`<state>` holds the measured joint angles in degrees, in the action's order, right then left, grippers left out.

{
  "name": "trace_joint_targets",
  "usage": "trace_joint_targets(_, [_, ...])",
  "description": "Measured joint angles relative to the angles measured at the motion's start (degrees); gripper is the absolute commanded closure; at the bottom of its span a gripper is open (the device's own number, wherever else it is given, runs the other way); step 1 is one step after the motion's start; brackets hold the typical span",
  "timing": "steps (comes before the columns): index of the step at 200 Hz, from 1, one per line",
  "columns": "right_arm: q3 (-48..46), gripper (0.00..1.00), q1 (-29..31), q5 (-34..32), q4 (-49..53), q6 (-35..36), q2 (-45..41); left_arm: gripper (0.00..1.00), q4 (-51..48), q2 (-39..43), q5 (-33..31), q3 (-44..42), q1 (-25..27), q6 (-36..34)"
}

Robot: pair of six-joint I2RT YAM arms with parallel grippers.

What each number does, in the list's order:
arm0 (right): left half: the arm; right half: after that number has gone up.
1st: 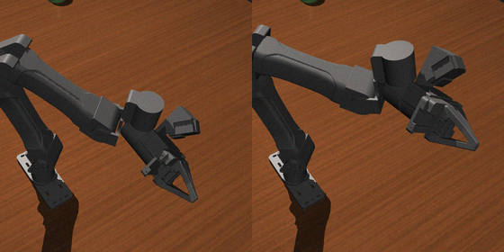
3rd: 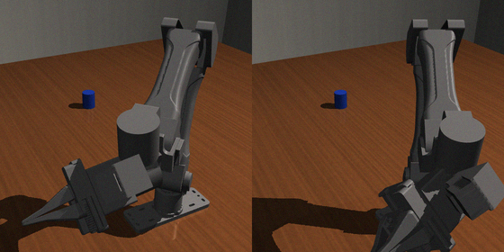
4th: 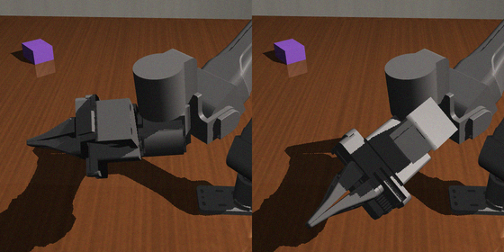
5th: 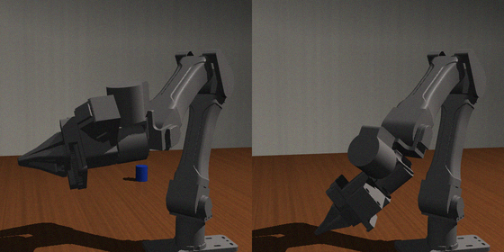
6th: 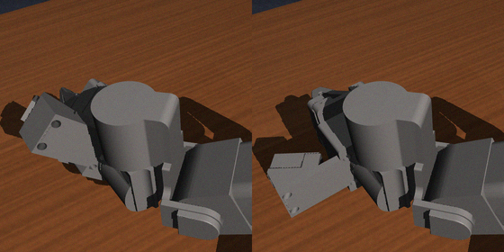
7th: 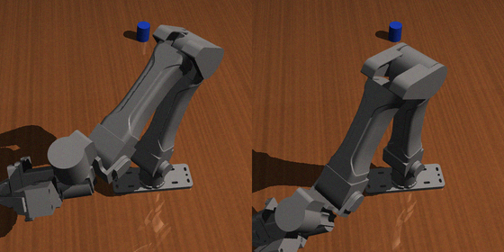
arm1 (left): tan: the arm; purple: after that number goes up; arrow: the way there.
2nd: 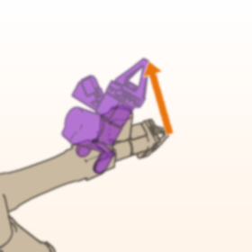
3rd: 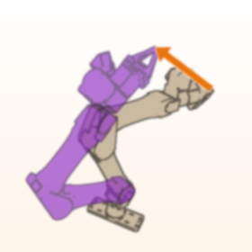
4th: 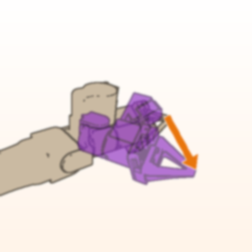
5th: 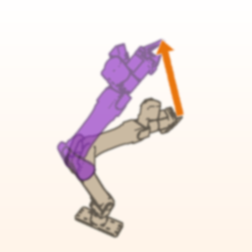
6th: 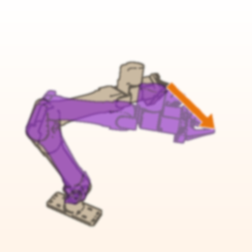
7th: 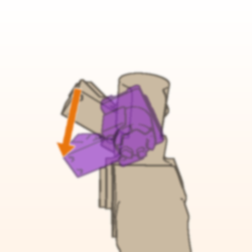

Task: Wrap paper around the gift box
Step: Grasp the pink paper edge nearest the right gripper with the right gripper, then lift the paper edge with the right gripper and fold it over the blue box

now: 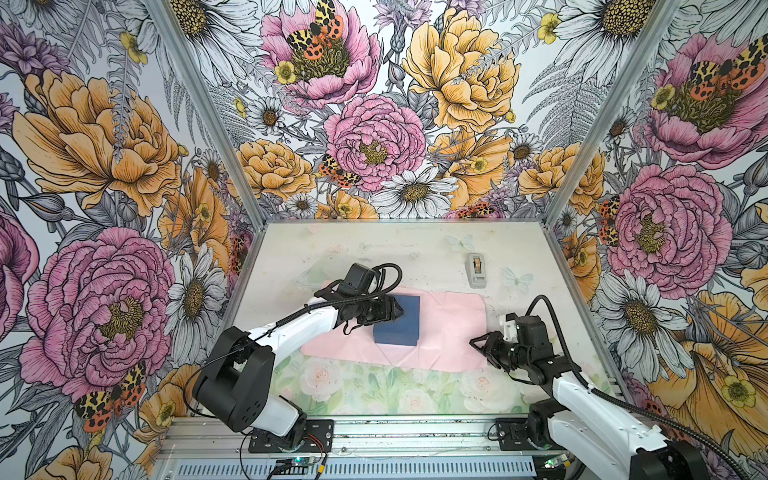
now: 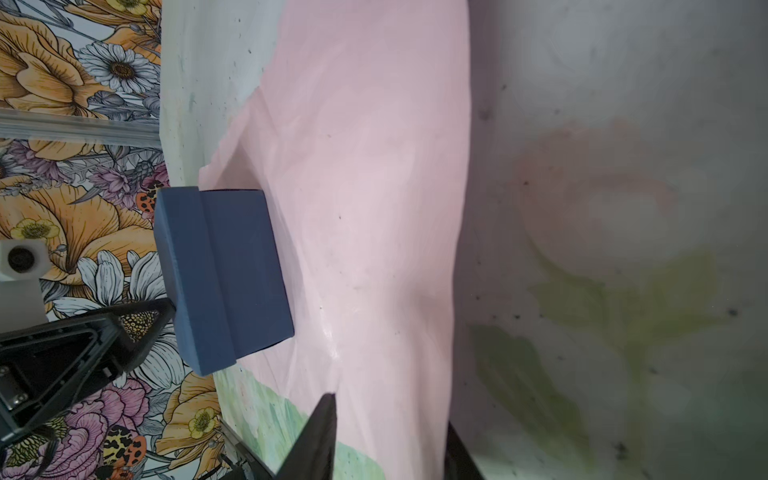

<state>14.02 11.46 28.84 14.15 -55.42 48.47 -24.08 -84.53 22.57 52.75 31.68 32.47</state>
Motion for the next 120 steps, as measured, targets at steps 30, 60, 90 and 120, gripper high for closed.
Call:
trace_joint_targets(30, [1.46, 0.93, 1.92, -1.16, 1.29, 0.9, -1.29, 0.36, -0.09, 0.0, 0.0, 0.2, -0.11, 0.0])
trace_joint_targets(60, [6.84, 0.98, 6.32, -3.56, 1.46, 5.03, -1.53, 0.36, -0.57, 0.11, 0.0, 1.79, -0.76, 0.2])
trace_joint_targets(90, [14.08, 1.0, 11.5, -5.57, 1.05, 10.73, 2.21, 0.36, -0.55, 0.63, 0.04, 4.61, -0.85, 0.28])
trace_joint_targets(120, [19.43, 1.0, 16.81, -6.38, -1.29, 17.16, 7.85, 0.38, -0.52, 1.29, 0.85, 7.21, -0.83, 1.01])
